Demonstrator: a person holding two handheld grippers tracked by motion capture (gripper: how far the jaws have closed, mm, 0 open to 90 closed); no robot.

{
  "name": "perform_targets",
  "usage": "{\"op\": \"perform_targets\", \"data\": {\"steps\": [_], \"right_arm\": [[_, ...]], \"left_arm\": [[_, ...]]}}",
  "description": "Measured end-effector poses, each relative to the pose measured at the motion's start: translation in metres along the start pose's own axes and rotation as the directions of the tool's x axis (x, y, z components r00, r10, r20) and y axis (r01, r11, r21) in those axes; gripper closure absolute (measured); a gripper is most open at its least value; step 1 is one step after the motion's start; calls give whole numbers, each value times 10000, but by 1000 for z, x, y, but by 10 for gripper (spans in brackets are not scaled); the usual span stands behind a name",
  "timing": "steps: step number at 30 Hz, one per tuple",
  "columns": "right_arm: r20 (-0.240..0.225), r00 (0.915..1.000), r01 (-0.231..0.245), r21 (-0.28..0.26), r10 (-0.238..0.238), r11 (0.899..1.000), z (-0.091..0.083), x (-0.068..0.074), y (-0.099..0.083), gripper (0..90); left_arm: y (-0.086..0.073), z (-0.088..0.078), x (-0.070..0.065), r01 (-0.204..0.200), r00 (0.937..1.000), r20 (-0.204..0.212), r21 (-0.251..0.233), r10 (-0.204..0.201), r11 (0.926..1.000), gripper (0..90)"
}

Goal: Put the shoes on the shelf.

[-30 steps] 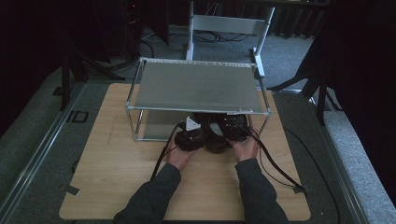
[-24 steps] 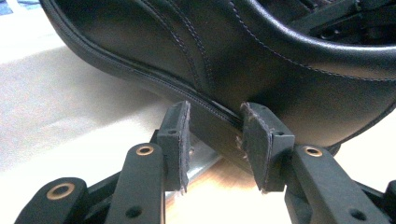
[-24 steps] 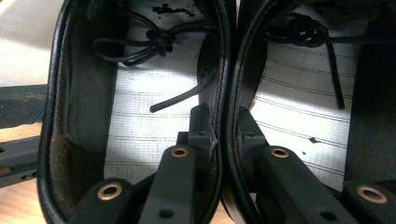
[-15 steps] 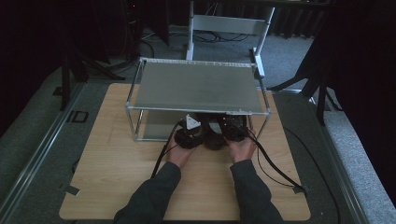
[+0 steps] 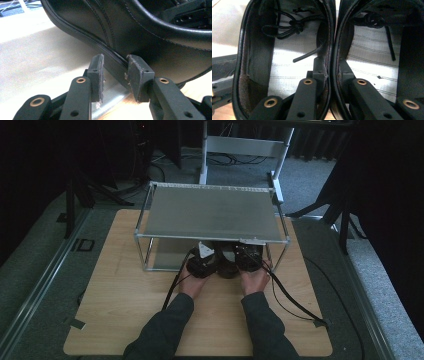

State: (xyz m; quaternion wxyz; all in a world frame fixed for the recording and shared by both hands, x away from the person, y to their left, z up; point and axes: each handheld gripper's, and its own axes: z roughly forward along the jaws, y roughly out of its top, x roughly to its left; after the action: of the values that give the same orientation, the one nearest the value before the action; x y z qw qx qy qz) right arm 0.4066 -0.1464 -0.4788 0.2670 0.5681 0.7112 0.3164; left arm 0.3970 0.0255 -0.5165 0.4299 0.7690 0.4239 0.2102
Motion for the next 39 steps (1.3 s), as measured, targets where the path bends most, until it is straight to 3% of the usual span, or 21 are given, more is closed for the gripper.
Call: {"op": "perform_targets", "data": {"steps": [13,18,25,39], "right_arm": [[500,9981,-357,-347,374,9988,3,8,-2,808],[671,9965,-473,-515,507,9976,6,13,-10,808],[695,9948,-686,-837,745,9941,10,17,-15,809],[873,9943,-519,-1129,620,9922,13,19,-17,791]], "left_arm": [[0,5,1,44,9997,-255,-70,-46,10000,682],[-3,8,1,-86,9989,-468,169,94,9998,692],[-6,9,4,-23,9987,-517,74,27,10000,696],[-8,13,3,-33,9980,-634,92,39,10000,722]]}}
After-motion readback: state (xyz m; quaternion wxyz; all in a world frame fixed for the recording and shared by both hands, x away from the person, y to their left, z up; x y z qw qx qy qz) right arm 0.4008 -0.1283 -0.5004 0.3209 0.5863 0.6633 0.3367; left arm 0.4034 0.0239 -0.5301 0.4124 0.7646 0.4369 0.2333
